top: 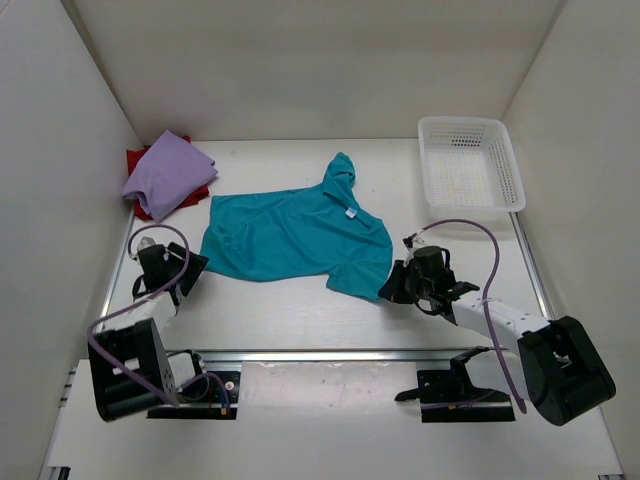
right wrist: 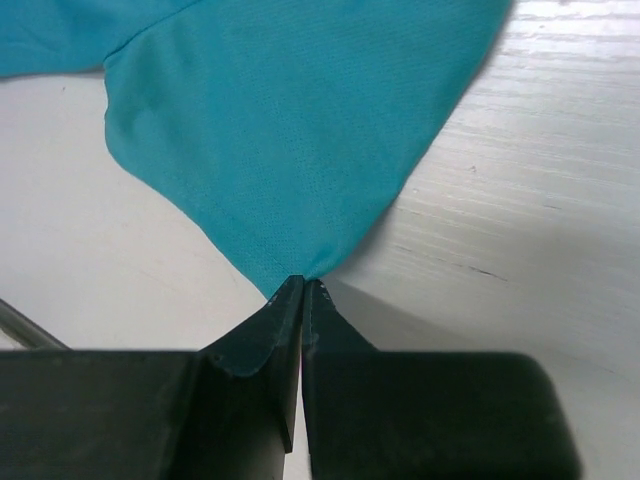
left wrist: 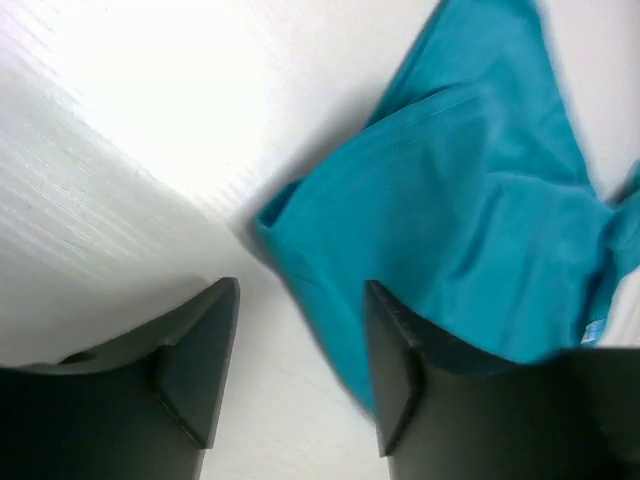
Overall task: Fold and stack the t-shirts
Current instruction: Flatten out the tshirt
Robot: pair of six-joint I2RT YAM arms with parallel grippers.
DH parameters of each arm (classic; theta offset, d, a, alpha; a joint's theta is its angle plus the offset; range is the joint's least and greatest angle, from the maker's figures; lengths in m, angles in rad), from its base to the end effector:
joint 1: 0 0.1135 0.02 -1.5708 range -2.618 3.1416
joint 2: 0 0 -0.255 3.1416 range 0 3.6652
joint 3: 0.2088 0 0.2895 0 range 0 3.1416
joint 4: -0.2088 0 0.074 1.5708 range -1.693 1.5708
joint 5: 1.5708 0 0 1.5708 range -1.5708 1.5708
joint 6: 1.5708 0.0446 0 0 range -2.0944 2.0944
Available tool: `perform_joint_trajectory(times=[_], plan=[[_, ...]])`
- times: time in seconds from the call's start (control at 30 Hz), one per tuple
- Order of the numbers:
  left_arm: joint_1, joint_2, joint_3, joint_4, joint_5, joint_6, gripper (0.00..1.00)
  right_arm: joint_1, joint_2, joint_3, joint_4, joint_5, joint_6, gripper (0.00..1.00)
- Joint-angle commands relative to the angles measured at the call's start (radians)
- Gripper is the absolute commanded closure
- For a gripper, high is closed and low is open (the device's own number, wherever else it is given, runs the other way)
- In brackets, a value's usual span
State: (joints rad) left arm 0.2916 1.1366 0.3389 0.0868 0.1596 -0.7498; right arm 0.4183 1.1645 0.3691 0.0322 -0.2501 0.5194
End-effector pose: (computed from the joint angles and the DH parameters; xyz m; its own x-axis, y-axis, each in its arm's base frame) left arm 0.2347 0.0630 0.1070 -0.3426 -0.8053 -0.4839 -0.5492 0.5895 -0.5923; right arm 0.2194 0.1096 0.1065 -0.8248 0.1597 -0.5424 -0.1700 0.8449 0.5072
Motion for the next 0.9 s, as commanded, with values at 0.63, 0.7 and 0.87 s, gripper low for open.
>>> perform_joint_trajectory(times=[0.63,0.7,0.87], plan=[[-0.042,0.255,0.060,0.108,-0.037,-0.088,0.76,0.016,-0.055,-0.024,0.080,-0.084,-0.032,1.00],[-0.025,0.264,0.060,0.120,-0.029,-0.082,0.99,0.016,-0.068,-0.016,0.068,-0.087,-0.033,1.00],[-0.110,0.125,0.133,0.032,-0.065,-0.002,1.00,0.011,-0.120,0.045,-0.001,-0.045,-0.026,1.00]])
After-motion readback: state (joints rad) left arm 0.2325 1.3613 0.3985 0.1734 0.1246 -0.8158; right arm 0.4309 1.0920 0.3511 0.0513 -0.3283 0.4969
